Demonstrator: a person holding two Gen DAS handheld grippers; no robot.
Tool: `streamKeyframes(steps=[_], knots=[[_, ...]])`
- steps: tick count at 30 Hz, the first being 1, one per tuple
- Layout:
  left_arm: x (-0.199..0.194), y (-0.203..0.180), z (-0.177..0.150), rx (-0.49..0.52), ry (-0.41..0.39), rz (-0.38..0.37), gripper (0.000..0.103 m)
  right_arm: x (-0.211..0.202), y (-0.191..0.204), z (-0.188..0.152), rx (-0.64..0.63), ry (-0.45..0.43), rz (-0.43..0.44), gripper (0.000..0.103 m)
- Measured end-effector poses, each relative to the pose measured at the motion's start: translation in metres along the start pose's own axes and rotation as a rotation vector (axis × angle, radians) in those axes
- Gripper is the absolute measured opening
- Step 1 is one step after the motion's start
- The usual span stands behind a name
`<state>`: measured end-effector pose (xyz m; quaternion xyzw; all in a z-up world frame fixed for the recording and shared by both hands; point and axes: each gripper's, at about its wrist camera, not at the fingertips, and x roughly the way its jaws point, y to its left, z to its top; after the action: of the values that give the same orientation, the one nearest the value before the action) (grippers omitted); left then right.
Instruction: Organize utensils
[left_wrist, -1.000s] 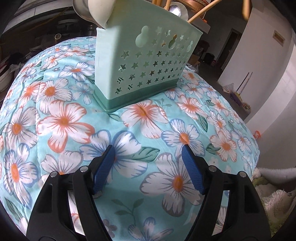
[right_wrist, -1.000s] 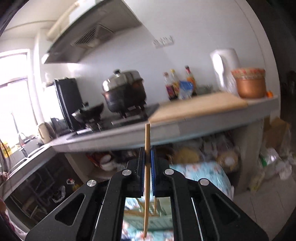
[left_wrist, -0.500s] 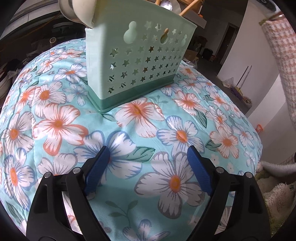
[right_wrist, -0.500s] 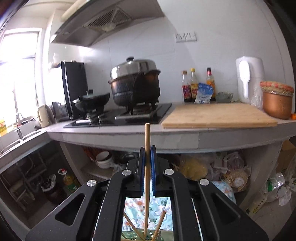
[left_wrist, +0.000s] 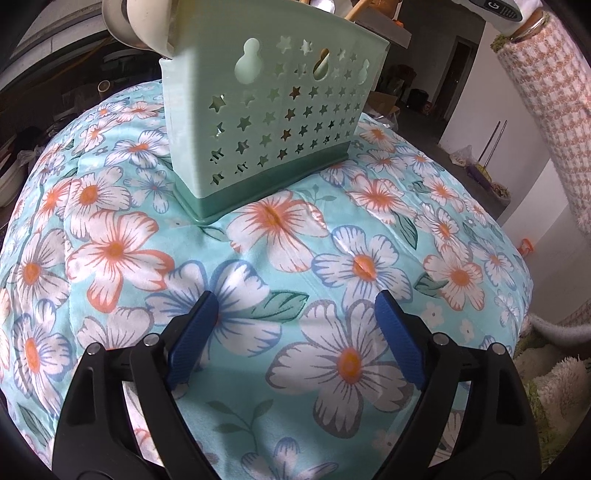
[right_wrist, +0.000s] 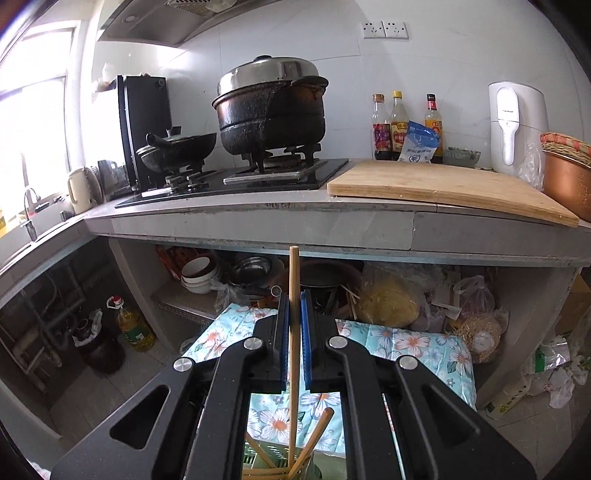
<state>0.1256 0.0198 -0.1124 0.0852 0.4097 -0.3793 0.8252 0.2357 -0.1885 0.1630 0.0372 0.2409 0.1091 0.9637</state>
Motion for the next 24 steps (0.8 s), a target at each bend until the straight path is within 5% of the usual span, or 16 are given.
streamKeyframes(steps=[12,24], knots=[[0.006,-0.002,0.000,0.022,0.008,0.028,0.083,-0.037,-0.010,-0.003,0.030,-0.057,0.022,0.010],[0.006,-0.009,0.004,0.002,0.028,0.082,0.084,-0.138,-0.035,-0.039,0.071,-0.176,-0.004,0.062]])
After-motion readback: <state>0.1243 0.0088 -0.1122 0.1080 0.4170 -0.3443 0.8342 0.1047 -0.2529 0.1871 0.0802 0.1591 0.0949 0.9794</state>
